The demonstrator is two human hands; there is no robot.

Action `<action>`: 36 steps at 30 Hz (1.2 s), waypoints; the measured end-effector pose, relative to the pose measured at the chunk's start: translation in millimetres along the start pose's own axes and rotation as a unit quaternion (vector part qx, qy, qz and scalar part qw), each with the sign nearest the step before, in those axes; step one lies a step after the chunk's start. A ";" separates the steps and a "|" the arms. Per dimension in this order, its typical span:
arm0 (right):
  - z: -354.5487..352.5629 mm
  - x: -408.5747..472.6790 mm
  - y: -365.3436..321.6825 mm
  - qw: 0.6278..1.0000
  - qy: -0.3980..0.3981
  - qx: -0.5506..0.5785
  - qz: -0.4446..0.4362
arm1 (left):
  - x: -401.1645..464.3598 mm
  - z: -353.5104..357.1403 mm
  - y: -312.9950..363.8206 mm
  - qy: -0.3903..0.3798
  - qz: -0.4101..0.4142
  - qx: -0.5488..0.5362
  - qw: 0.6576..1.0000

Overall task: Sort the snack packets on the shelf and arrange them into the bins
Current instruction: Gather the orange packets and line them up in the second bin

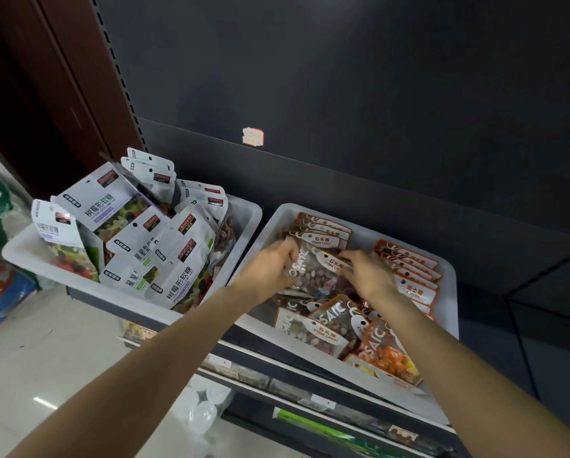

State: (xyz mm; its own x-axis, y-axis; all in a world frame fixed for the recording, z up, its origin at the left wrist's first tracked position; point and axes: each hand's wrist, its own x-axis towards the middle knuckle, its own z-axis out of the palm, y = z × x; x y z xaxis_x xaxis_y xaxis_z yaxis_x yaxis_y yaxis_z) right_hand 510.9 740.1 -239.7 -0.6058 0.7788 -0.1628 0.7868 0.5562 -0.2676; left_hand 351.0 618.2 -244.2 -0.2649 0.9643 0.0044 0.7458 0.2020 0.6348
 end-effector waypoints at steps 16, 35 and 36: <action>-2.0 -2.2 -2.0 0.986 0.000 0.163 -0.024 | 12.0 -1.4 13.2 -0.004 0.032 0.057 0.998; -10.0 -17.4 -34.7 0.942 -0.118 0.306 0.070 | 15.0 -4.3 -5.7 -0.017 -0.046 -0.082 0.995; -11.7 -22.1 -29.2 0.952 -0.102 0.281 0.060 | 9.8 -3.8 -8.7 -0.018 -0.033 -0.046 0.998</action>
State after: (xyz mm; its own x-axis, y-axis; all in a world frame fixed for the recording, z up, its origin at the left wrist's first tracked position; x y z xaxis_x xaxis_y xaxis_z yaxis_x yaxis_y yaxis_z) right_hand 502.7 710.0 -217.1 -0.5707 0.7222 -0.3908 0.6999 0.1790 -0.6914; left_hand 339.5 625.2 -246.8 -0.2883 0.9552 -0.0664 0.6680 0.2503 0.7008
